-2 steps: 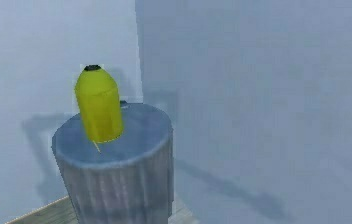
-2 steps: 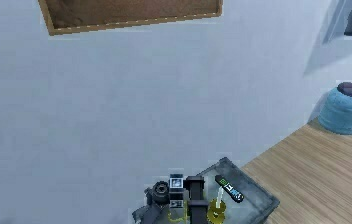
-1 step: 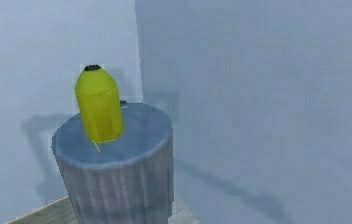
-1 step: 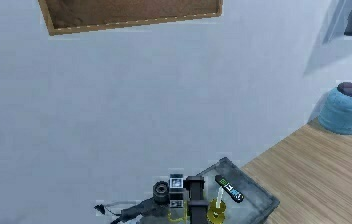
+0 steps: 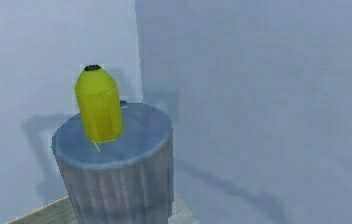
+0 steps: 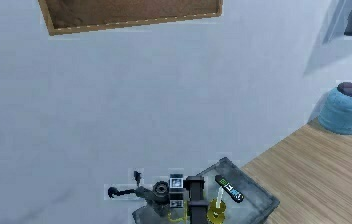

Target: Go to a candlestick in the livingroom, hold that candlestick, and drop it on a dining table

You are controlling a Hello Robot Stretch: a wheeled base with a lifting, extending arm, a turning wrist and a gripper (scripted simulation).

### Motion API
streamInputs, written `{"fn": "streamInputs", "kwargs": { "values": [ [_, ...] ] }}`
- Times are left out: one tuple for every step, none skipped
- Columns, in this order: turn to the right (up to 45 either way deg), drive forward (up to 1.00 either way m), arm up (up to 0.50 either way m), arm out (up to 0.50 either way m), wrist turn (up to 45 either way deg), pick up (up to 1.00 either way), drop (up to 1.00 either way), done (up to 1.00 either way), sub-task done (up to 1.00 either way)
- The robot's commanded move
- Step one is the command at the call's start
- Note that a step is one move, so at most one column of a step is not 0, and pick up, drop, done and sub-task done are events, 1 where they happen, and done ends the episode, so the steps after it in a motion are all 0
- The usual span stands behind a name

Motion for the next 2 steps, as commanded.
{"fn": "streamInputs", "kwargs": {
  "values": [
    [0.0, 0.0, 0.0, 0.0, 45.0, 0.0, 0.0, 0.0, 0.0],
    [0.0, 0.0, -0.3, 0.0, 0.0, 0.0, 0.0, 0.0, 0.0]
  ]
}}
